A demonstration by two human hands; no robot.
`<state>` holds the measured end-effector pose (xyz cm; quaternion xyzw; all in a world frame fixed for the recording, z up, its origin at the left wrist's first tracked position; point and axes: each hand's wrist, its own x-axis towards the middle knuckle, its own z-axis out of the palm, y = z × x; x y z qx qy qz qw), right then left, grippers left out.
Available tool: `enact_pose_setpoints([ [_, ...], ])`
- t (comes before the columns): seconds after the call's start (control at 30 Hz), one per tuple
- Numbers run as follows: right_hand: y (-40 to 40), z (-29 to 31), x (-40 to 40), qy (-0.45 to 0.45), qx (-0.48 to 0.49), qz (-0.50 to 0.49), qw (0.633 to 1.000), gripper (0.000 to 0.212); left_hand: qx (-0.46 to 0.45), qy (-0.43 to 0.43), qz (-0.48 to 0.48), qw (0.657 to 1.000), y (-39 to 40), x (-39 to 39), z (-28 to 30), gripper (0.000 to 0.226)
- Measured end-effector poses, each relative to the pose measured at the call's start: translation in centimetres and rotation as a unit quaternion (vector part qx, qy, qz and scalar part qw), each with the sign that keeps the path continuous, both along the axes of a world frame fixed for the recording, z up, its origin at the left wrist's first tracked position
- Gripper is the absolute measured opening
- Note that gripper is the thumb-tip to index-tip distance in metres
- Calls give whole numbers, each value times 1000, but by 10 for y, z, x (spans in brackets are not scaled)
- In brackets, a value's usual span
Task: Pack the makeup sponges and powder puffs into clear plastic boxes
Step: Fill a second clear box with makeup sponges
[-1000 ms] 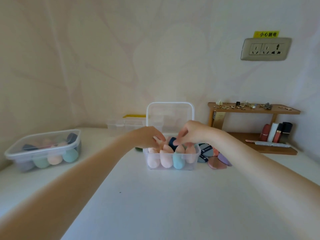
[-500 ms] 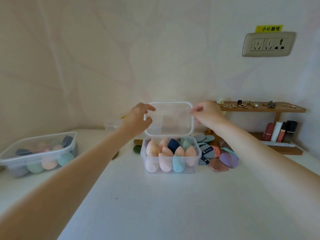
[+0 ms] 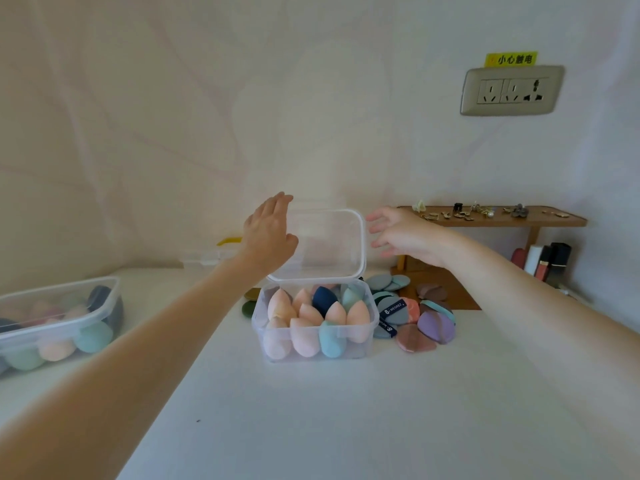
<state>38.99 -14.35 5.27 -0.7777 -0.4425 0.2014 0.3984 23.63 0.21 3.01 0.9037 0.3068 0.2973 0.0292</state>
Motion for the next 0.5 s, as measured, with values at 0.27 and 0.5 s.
enact_pose_setpoints([
  [0.27,18,-13,-12,149,93,-25,984,64,5,-35,-12,999,-4,-17,12,55],
  [0.5,9,-5,-39,-127,141,36,981,46,63,-51,-92,992,-18,-57,14,47],
])
